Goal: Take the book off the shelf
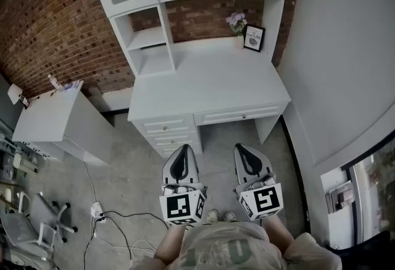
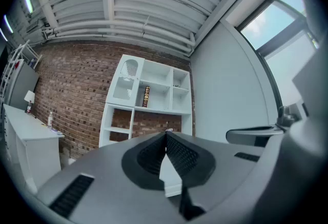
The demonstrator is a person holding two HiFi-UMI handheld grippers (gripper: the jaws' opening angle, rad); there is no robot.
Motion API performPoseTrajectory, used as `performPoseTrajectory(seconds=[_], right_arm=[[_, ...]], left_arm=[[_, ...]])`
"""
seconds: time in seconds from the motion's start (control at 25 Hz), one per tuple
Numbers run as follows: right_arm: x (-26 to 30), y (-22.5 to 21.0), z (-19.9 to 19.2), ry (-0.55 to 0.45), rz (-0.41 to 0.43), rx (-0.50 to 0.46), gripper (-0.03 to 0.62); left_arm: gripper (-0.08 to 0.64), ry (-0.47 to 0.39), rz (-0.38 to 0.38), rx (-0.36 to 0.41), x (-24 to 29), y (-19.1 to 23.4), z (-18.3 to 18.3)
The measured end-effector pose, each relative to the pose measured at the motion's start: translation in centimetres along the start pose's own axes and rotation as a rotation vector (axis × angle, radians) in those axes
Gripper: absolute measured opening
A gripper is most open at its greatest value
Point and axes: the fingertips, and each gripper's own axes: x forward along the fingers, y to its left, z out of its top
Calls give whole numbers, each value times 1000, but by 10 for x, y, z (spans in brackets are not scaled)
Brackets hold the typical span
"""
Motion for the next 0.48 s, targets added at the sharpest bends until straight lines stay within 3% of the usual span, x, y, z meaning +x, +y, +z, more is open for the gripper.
performPoseTrajectory(seconds=[0.48], right_arm=[[6, -16, -6, 10, 23, -44, 14]], left_arm=[[12, 33, 28, -55, 16, -2, -19]])
